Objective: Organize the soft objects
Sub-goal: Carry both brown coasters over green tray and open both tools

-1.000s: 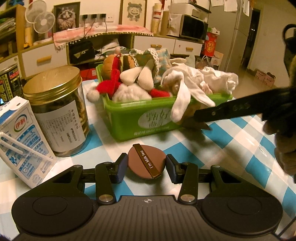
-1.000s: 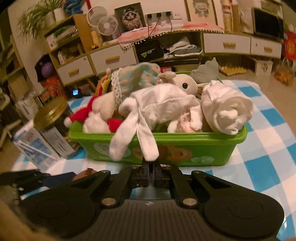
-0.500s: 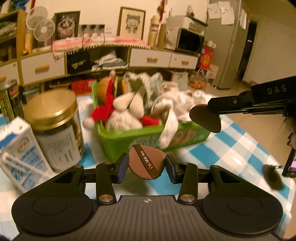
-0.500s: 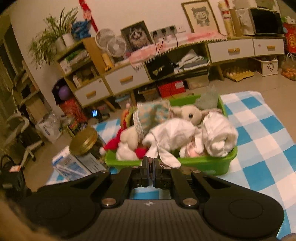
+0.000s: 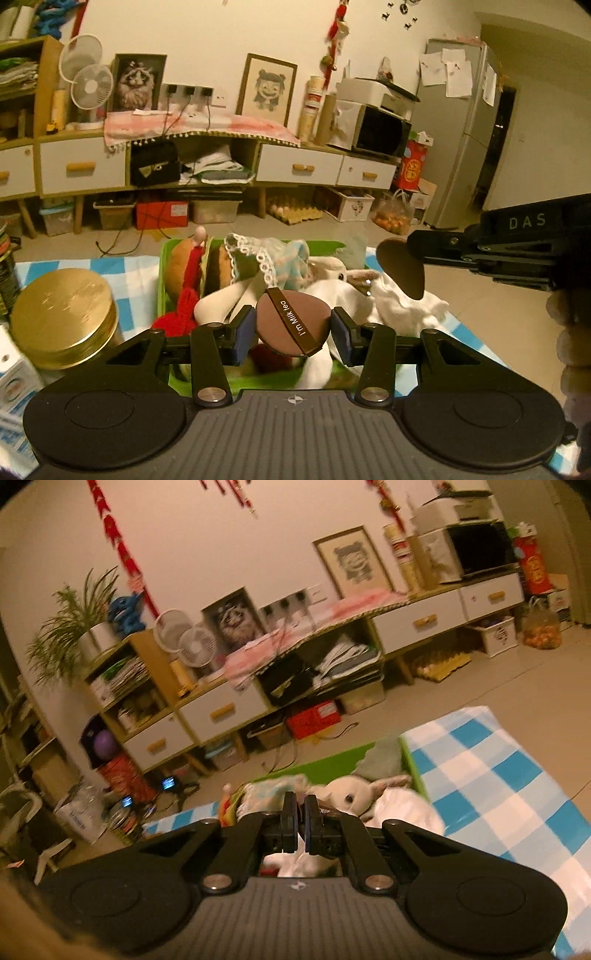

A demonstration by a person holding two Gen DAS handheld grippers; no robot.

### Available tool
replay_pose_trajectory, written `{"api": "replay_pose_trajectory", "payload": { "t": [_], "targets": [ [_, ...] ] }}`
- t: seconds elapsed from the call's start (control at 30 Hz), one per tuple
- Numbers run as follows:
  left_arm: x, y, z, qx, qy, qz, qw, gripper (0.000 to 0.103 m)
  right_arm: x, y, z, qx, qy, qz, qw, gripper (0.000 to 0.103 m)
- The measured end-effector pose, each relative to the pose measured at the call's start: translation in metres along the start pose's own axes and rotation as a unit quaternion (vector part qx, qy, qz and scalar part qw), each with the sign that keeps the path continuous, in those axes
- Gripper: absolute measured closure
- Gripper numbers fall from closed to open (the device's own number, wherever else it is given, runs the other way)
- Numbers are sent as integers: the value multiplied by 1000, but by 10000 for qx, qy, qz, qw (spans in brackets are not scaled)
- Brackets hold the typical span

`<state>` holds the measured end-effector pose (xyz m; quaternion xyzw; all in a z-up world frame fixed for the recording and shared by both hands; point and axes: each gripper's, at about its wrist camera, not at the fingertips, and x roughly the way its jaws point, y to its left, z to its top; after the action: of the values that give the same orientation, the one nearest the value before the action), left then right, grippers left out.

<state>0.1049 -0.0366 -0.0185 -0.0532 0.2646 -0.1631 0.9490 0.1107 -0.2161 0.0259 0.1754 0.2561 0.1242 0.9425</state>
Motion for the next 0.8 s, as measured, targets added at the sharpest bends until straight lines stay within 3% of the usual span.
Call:
{"api": "replay_pose_trajectory", "payload": {
  "t": [0.3,0.53,0.8],
  "targets": [
    [31,3,-6,-72,131,266,9995,52,33,-13,-2,326,95,-221,9992,96],
    [33,4,-5,-73,178,234,9995,49,48,-17,-9,374,323,-258,9984,94],
    [15,1,3,-44,87,112,9999,28,34,-17,-4,387,321,-192,9986,71]
  ]
}}
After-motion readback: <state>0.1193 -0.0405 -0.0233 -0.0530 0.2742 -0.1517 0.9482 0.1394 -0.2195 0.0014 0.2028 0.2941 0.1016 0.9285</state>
